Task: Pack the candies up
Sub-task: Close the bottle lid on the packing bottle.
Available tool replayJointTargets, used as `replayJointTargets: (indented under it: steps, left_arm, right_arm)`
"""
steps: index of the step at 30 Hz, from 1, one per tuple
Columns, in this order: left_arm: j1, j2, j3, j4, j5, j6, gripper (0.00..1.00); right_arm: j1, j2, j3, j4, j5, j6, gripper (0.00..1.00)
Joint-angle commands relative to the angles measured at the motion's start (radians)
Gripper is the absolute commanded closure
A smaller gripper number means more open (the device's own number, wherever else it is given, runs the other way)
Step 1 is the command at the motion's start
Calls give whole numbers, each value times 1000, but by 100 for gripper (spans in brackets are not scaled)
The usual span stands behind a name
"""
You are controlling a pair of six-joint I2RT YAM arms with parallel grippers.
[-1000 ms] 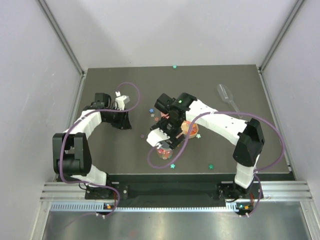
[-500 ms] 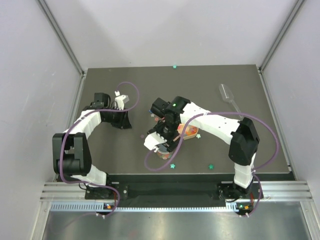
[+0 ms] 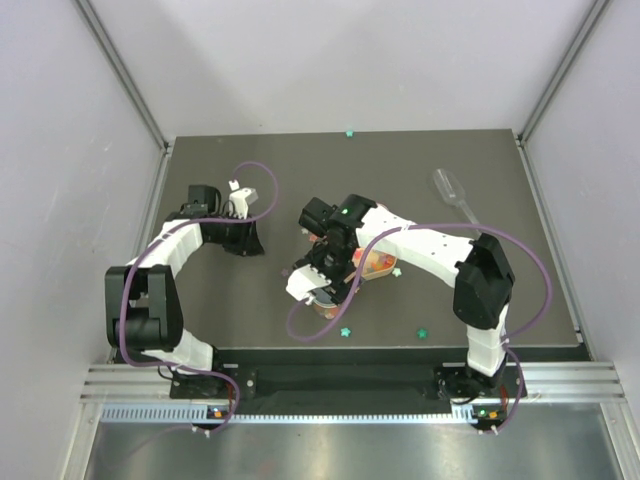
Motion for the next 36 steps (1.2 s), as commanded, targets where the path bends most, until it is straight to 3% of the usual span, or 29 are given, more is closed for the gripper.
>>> replayJointTargets:
  steps: [1,12,15,21,26,31,32,35,36]
  left_arm:
    - [3,13,8,40,35,-10,65]
    - [5,14,2,45,38,-16,65]
    - [3,9,2,48,43,-16,65]
    - [3,2,16,29,58,-2,65]
    - [3,-23,63,-84,95,62,64]
    - [3,-53,68,-233,149,260,65]
    - [2,-56,59,-253,155,304,66]
    - [3,-76,10,-244,191,335,72]
    - [2,-78,2,-239,193,332,73]
  right_arm:
    - [8,5,-3,26,-2,9,24]
    - [-8,6,-23,49,3,41,18]
    - [-11,-6,-15,55,9,69,1]
    - [-20,-75,-35,72,13,65,0]
    - [-69,-159,-46,11,29,57,0]
    - [-152,-219,-52,14,4,101,0]
    - [-153,-219,-54,26,-6,121,1]
    - [-149,-208,-57,81,-68,187,15]
    - [-141,-205,-60,115,-106,202,29]
